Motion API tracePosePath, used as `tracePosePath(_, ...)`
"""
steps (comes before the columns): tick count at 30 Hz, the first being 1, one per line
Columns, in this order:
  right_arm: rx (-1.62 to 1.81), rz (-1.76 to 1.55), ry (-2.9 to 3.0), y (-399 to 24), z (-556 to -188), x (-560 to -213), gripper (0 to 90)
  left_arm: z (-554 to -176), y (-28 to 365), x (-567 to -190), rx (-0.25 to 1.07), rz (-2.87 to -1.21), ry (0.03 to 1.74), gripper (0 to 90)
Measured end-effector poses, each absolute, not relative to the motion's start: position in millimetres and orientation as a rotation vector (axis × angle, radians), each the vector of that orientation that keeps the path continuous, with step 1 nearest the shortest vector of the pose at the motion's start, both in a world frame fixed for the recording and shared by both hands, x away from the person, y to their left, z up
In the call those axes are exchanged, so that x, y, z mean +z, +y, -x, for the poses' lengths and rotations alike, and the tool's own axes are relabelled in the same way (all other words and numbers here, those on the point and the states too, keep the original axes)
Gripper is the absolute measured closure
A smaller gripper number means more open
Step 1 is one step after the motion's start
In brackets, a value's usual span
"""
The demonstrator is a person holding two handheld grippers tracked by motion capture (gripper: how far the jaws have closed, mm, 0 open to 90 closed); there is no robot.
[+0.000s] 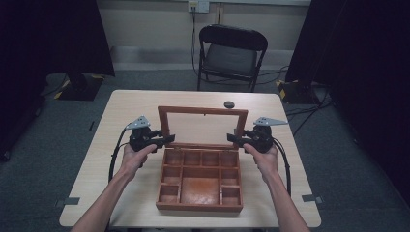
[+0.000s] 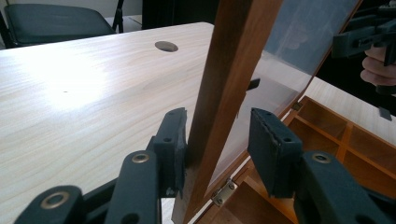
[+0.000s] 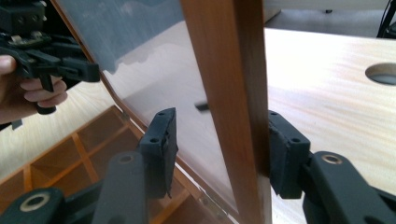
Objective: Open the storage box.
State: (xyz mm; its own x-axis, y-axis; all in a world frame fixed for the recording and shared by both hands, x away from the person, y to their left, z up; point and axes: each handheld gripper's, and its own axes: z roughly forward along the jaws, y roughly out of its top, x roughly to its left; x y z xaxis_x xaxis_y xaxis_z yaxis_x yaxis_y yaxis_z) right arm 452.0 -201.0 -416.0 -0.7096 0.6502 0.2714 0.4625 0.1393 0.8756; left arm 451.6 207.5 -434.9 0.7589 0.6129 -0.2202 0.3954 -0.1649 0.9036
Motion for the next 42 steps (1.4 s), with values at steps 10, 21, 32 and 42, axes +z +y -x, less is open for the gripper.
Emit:
tracePosePath(10, 1.598, -1.147, 2.230, -200.3, -457.2, -427.9, 51.2, -456.8, 205.7, -438.7, 0.248, -1.795, 0.800, 57.5)
tracePosePath(21, 1.584, -1.166, 2.234, -198.0, -463.2, -434.8, 48.9, -461.9, 205.6, -442.7, 0.227, -1.769, 0.826, 55.2)
tracePosePath(32, 1.565, -1.185, 2.231, -196.7, -467.6, -439.6, 49.8, -466.9, 205.0, -445.0, 0.213, -1.764, 0.848, 56.5)
tracePosePath(42, 1.567, -1.217, 2.216, -196.1, -471.3, -442.8, 48.6, -473.0, 204.2, -448.4, 0.207, -1.771, 0.880, 57.1)
